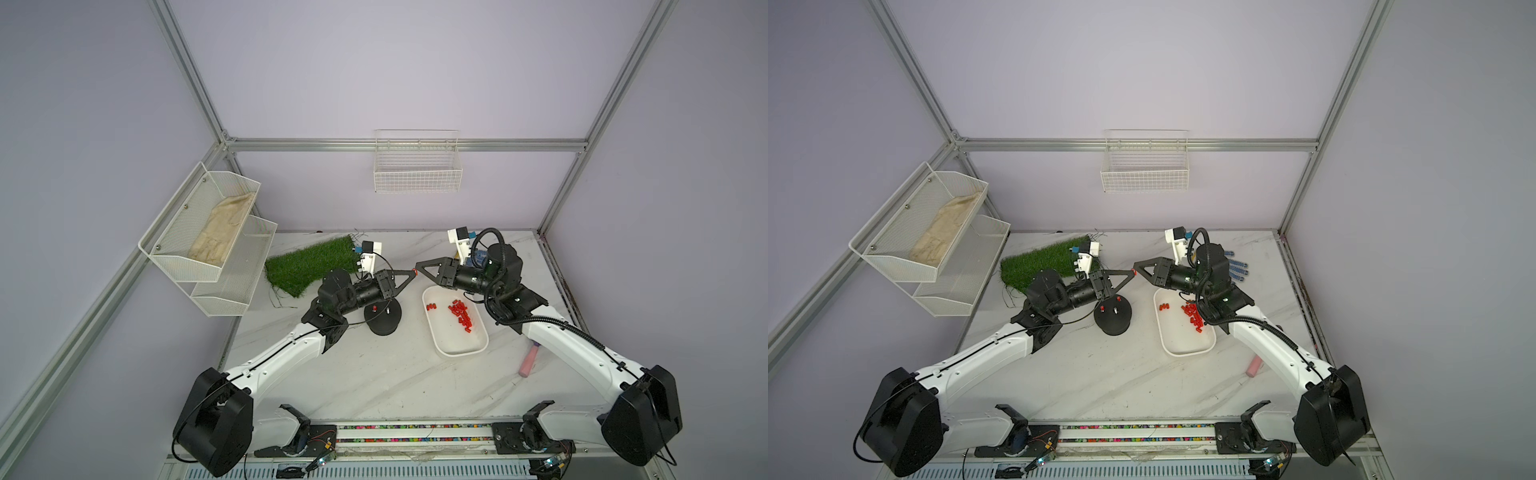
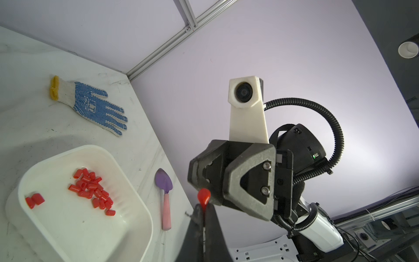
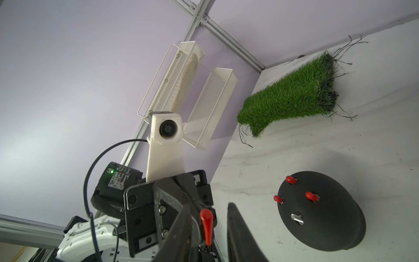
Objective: Cover the protruding screws with screw protection sleeves
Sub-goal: Pick up the screw protection sleeve from the storage box.
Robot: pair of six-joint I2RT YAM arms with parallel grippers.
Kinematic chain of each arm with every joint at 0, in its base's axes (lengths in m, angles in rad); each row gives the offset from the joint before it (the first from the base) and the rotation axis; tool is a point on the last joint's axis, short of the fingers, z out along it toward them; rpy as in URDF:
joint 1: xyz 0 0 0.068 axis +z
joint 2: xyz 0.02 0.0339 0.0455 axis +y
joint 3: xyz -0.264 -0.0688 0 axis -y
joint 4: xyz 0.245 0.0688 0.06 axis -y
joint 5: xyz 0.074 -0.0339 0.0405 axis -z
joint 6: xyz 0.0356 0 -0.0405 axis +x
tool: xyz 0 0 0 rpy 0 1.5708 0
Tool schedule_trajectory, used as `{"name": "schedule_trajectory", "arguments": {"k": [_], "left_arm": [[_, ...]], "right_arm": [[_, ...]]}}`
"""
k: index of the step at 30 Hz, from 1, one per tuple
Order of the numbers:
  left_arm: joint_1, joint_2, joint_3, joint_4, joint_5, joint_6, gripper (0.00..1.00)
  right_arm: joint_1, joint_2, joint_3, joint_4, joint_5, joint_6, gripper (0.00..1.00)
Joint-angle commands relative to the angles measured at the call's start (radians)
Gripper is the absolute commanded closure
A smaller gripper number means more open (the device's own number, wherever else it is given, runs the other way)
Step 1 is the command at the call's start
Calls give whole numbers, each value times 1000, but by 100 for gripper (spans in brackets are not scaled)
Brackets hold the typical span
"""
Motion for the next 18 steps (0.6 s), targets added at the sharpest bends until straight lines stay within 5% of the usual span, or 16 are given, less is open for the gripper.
{"name": "schedule_trajectory", "arguments": {"k": [1, 10, 18], "left_arm": [[32, -34, 69, -191, 96, 146, 98], [102, -24, 195, -492, 389, 358, 97], [102, -15, 245, -541, 523, 393, 97]], "right_arm": [[-55, -10, 60, -112, -81, -75, 70], [-77, 58, 212, -475, -312, -399, 72], [-65, 58, 239, -553, -405, -463, 77]]}}
